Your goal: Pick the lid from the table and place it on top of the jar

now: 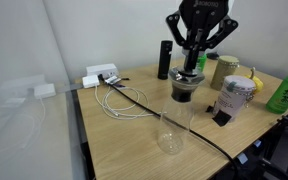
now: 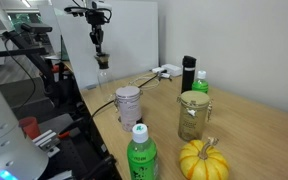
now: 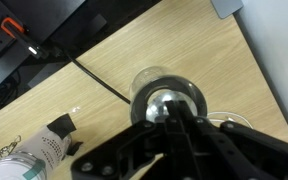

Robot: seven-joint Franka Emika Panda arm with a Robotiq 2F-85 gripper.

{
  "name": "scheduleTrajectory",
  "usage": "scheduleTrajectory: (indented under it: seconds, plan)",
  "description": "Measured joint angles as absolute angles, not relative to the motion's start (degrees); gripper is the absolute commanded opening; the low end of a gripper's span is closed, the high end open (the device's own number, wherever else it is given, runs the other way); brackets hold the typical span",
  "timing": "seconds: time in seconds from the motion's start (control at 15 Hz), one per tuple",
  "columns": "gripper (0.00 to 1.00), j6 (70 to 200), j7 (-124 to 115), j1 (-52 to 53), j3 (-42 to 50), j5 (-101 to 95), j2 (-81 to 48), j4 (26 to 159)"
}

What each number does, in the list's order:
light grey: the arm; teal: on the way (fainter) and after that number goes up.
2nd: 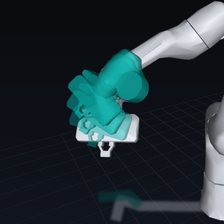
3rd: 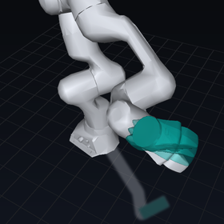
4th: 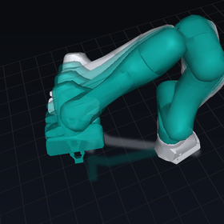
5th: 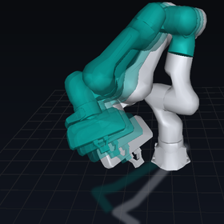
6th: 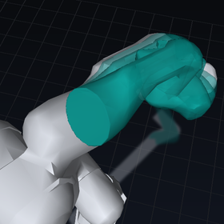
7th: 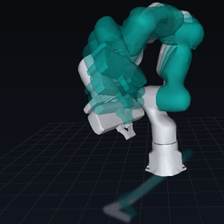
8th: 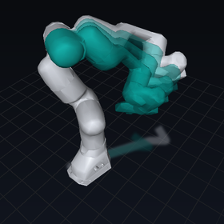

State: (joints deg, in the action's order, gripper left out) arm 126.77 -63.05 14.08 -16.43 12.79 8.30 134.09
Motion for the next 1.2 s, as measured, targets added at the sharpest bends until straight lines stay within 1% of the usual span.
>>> scheduleTrajectory:
  seconds: [0.93,1.0,1.07,1.2]
  plan:
    - [0.02,126.81,-61.50,14.47,-16.48,11.08,3.88,133.16]
    - [0.19,126.81,-61.50,14.50,-16.48,10.95,3.74,133.17]
    - [0.32,126.81,-61.50,14.53,-16.48,10.91,3.64,133.17]
    - [0.44,126.81,-61.50,14.59,-16.48,10.91,3.53,133.17]
